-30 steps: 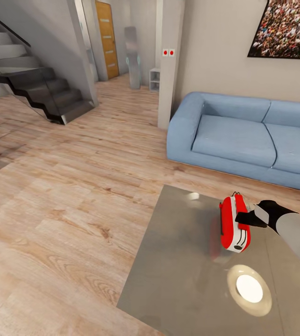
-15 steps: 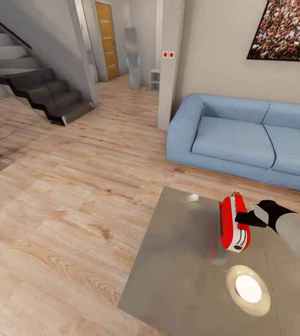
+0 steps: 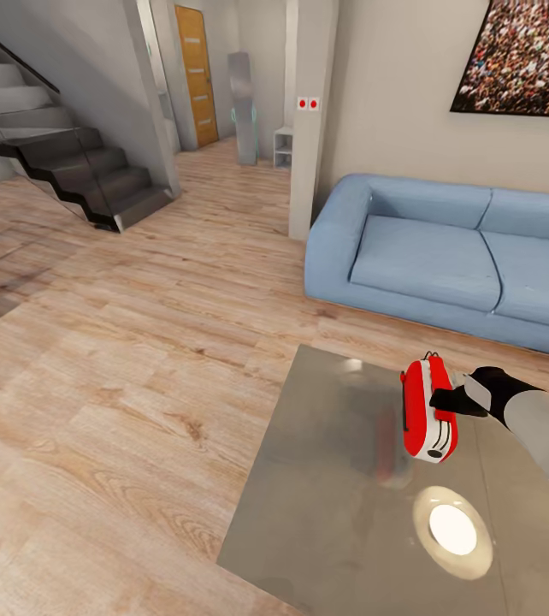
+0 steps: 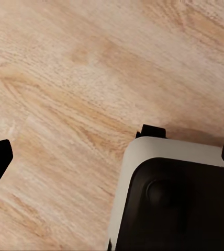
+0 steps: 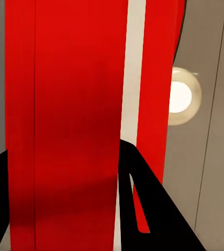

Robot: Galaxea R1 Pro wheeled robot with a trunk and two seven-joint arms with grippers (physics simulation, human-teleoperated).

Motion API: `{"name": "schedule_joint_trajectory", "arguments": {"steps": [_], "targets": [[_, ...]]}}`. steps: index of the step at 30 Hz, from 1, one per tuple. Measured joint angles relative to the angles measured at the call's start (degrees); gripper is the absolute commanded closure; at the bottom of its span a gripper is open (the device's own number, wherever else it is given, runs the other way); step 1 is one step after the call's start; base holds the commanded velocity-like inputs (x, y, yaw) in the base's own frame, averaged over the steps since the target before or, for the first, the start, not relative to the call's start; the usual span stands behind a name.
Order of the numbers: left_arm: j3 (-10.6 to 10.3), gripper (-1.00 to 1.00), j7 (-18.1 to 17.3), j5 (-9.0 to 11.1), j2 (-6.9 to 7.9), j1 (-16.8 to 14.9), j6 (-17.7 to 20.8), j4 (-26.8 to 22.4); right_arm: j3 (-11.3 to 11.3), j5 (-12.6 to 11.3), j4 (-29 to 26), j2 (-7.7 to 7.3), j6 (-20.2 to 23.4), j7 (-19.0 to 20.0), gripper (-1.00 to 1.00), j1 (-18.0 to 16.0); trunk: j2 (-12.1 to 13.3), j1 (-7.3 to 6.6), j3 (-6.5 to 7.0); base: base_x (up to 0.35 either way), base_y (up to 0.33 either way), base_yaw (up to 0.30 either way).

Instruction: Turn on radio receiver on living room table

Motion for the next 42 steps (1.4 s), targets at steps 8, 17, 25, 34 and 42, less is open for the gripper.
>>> {"name": "schedule_joint_trajectory", "arguments": {"steps": [8, 17, 25, 34, 42], "targets": [[0.00, -1.00, 0.05, -0.02, -0.12, 0.00, -0.06, 0.00, -0.02, 0.01, 0.00, 0.00, 0.00, -0.03, 1.00, 0.00, 3.21, -1.76, 1.44, 0.000, 0.000, 0.000], [0.01, -1.00, 0.08, -0.05, -0.04, 0.00, -0.09, 0.00, -0.02, 0.04, 0.00, 0.00, 0.00, 0.05, 1.00, 0.00, 6.82, -3.73, 3.05, 0.000, 0.000, 0.000], [0.00, -1.00, 0.09, -0.07, 0.00, 0.00, -0.09, 0.00, 0.00, 0.05, 0.00, -0.01, 0.00, -0.02, 1.00, 0.00, 10.03, -5.49, 4.49, 0.000, 0.000, 0.000], [0.06, -1.00, 0.09, -0.09, 0.00, 0.00, -0.09, 0.00, -0.02, 0.04, 0.00, 0.00, -0.02, -0.05, 1.00, 0.00, 13.64, -7.47, 6.10, 0.000, 0.000, 0.000], [0.08, -1.00, 0.09, -0.09, 0.00, 0.00, -0.09, 0.00, -0.02, 0.18, 0.00, 0.00, -0.08, -0.19, 1.00, 0.00, 16.84, -9.22, 7.54, 0.000, 0.000, 0.000]]}}
